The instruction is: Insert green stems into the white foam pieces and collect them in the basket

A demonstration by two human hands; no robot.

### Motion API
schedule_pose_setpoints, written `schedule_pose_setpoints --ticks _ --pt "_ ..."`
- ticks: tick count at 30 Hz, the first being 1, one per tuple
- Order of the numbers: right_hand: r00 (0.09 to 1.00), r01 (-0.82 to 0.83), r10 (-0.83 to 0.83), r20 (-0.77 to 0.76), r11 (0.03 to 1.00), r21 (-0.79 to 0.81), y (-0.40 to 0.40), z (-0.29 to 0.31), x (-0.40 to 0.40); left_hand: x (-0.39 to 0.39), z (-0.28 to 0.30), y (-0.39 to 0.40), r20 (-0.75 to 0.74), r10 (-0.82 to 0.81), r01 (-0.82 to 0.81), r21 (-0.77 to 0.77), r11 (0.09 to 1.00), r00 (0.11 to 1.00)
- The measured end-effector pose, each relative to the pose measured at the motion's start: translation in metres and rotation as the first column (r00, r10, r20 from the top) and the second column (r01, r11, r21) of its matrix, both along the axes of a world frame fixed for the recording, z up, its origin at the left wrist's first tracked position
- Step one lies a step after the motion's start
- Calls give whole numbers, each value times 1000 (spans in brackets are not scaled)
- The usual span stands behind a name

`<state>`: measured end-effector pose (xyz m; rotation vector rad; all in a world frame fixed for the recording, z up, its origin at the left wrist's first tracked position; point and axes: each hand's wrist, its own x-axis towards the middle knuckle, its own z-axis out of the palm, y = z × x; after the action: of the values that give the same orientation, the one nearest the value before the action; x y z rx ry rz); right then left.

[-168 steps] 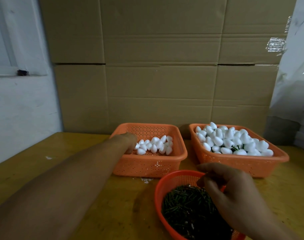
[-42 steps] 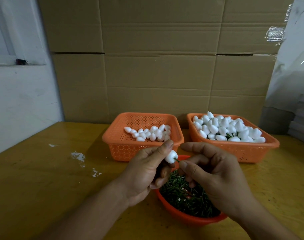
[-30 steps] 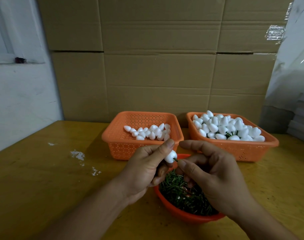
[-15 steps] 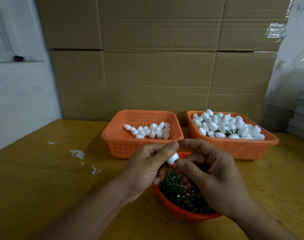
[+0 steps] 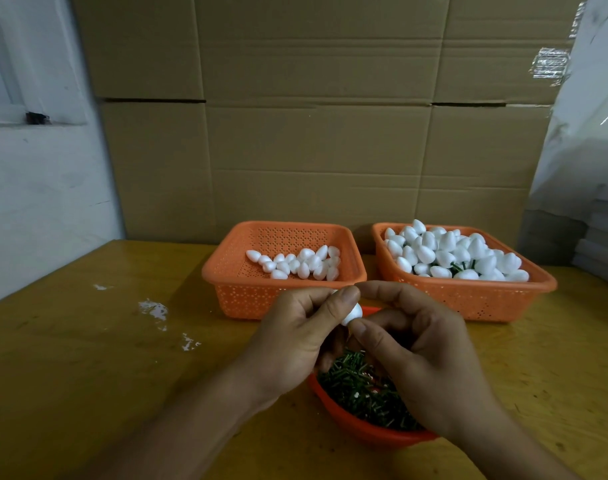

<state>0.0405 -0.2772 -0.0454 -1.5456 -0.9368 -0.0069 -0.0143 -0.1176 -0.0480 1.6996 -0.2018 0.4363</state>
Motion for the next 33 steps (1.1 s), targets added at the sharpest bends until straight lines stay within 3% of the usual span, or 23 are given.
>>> schedule_pose_setpoints --ticks 6,16,26,33 --pt "992 100 -93 -85 991 87 3 2 -1 -1 -2 -6 51 11 -9 -43 999 999" --pt "990 72 -59 -131 993 98 3 5 -7 2 -5 -4 142 51 -44 -53 998 989" --pt "994 68 -62 -87 995 66 4 3 -10 -1 -6 -6 237 113 -163 200 966 965" --pt "989 35 -18 -150 993 111 5 2 -11 0 -6 -8 302 166 -238 219 946 939"
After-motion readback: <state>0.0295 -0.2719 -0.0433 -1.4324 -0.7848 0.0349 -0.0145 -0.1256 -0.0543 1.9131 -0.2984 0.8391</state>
